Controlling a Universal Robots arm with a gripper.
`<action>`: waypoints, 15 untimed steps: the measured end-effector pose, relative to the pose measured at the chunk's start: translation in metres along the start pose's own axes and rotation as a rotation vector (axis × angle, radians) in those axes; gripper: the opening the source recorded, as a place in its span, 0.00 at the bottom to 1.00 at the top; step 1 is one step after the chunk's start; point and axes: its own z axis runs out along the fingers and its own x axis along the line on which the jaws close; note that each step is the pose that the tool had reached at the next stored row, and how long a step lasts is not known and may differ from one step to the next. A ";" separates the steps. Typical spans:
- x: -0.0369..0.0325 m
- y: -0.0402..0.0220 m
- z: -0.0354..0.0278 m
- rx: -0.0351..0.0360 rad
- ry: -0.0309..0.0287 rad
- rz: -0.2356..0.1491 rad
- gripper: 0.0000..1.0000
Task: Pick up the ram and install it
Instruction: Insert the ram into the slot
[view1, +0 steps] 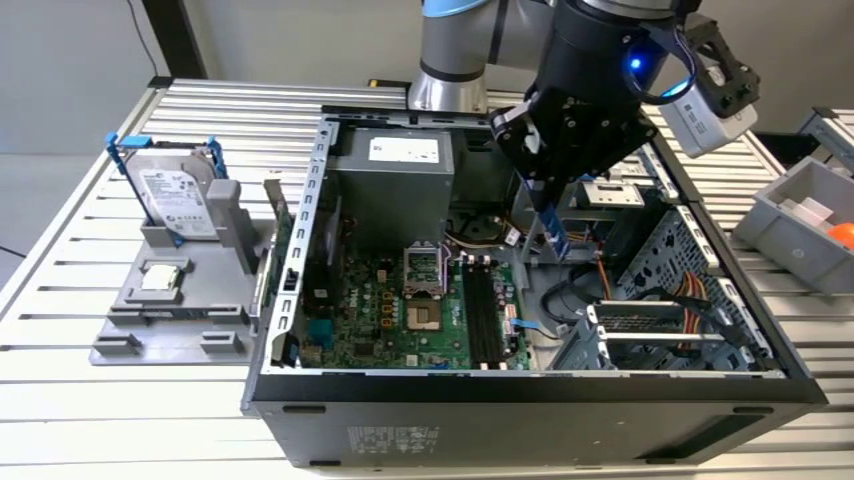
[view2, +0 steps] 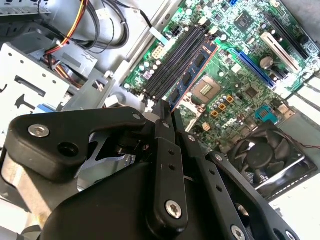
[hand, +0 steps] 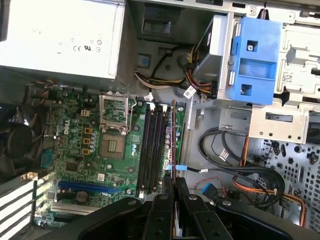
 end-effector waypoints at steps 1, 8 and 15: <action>0.0000 0.0000 0.0001 0.0000 0.0000 0.000 0.00; 0.0000 0.0000 0.0014 -0.0003 -0.0001 0.000 0.00; 0.0003 -0.0001 0.0069 -0.0001 -0.0006 0.017 0.00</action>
